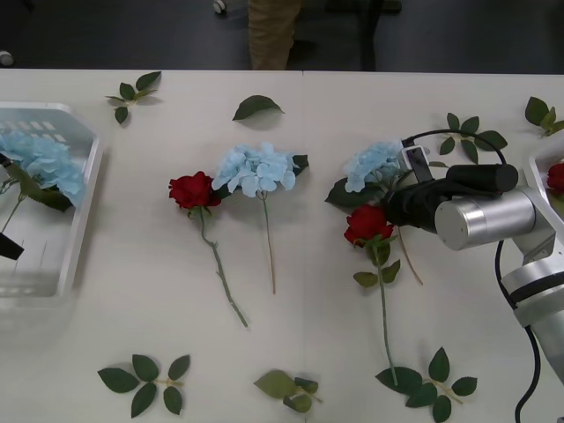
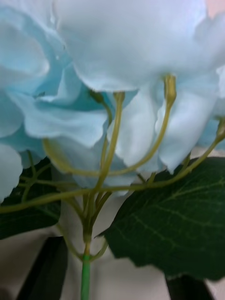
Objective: Place the red flowers into the right box and the blue flowers into the left box. If a person shows an open palm, hand one flower to the person first, then continue sorting.
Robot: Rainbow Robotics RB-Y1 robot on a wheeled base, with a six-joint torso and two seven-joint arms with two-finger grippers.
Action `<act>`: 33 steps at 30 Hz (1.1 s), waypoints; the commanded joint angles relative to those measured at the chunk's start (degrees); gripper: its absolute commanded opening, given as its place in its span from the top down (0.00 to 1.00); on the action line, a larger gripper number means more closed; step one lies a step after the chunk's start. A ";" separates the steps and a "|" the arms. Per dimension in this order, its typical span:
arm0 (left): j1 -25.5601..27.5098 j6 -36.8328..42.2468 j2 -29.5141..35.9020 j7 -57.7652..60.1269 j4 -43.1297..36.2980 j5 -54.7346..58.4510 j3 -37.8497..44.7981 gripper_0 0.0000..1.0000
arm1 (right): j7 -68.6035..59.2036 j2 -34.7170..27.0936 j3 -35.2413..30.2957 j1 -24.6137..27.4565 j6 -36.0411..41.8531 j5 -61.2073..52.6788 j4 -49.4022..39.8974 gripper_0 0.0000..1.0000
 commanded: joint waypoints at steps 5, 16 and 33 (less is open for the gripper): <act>-2.42 8.28 1.74 23.73 -13.19 -0.41 5.85 0.11 | -0.42 0.06 1.35 -1.98 -0.85 0.92 0.88 1.00; -3.21 9.16 -7.84 50.00 -28.22 -11.05 5.85 0.11 | -0.07 -0.46 -2.87 -1.46 0.82 -2.33 -8.26 1.00; -2.51 8.37 -31.48 81.82 -38.85 -40.58 3.12 0.11 | 11.80 -0.29 -24.84 1.88 12.42 -53.49 -27.86 1.00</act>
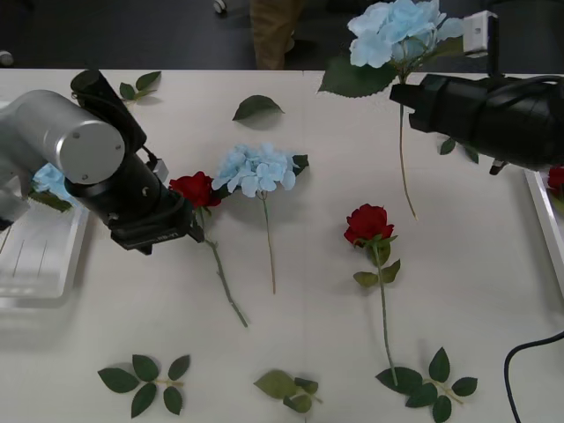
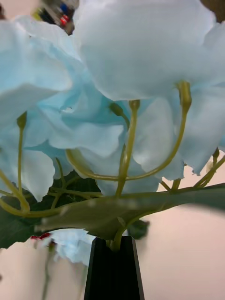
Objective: Place the red flowers into the right box and the blue flowers into the left box. If a person shows an open palm, hand one flower to the person first, then continue sorting.
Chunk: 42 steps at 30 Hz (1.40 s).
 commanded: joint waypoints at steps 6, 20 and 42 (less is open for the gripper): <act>3.03 -8.98 -8.37 3.63 -2.66 -17.75 -4.95 0.11 | 3.54 -0.20 -3.73 3.42 -1.68 -27.07 -2.42 1.00; 9.80 -17.24 -8.63 4.68 -2.30 -35.51 -11.45 0.11 | 5.47 -2.14 6.90 4.74 -15.92 -41.04 -1.71 1.00; 9.53 -25.15 -17.24 7.85 10.44 -45.44 -12.86 0.11 | 6.00 -2.58 8.40 5.18 -17.15 -40.96 -1.71 1.00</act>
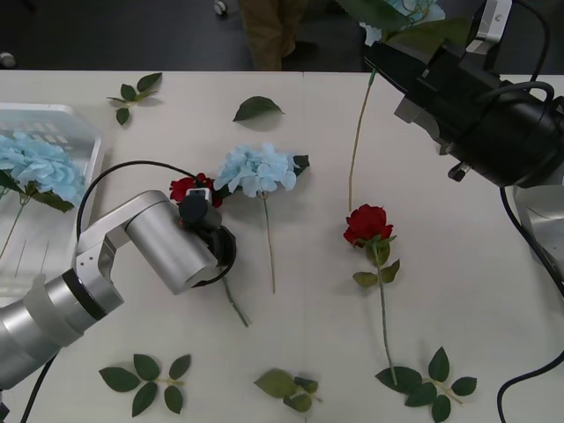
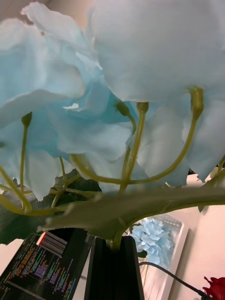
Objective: Place the red flowers into the right box and the blue flowers into the left box. If a person shows an open palm, hand one flower to the person first, then continue sorting.
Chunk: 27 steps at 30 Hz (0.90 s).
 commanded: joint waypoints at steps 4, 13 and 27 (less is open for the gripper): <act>0.36 -6.53 -2.70 1.98 8.22 -1.88 -0.80 0.31 | 1.91 -2.22 0.40 0.86 -0.31 -0.75 -1.57 1.00; 0.80 -6.53 -1.03 0.48 8.31 -5.48 -2.29 1.00 | 2.61 -2.13 0.40 0.95 -0.75 -0.66 -1.57 1.00; 0.09 -5.91 2.57 -1.19 7.08 -1.08 -2.38 1.00 | 3.14 -2.13 0.40 0.95 -0.93 -0.75 -1.57 1.00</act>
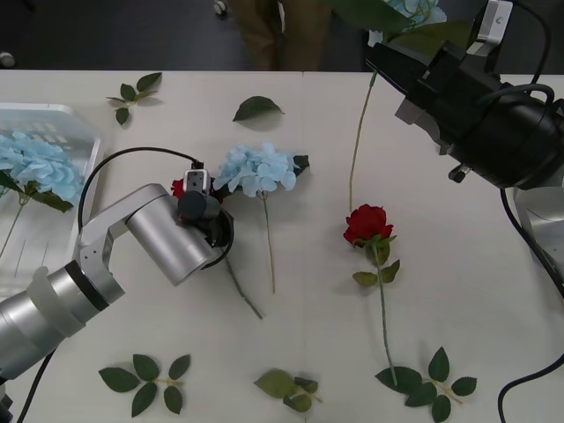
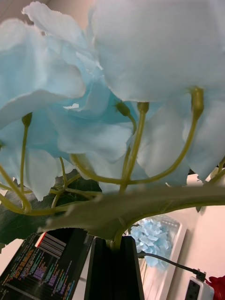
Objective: Place the red flowers into the right box and the blue flowers into the left box. If a person shows an open palm, hand one flower to the person first, then continue sorting.
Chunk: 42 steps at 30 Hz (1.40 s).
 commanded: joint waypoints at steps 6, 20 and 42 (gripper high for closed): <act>0.35 6.00 11.40 -4.33 -7.15 12.19 -1.65 1.00 | 3.06 -2.21 0.39 0.59 -0.66 -0.66 -1.57 1.00; 1.23 23.58 27.66 -7.14 -28.51 38.47 16.90 1.00 | 3.77 -2.21 0.39 0.59 -0.93 -0.66 -1.57 1.00; 1.85 25.16 22.92 -8.99 -32.99 46.47 31.05 1.00 | 5.96 -2.65 -11.21 0.50 7.07 17.10 -9.74 1.00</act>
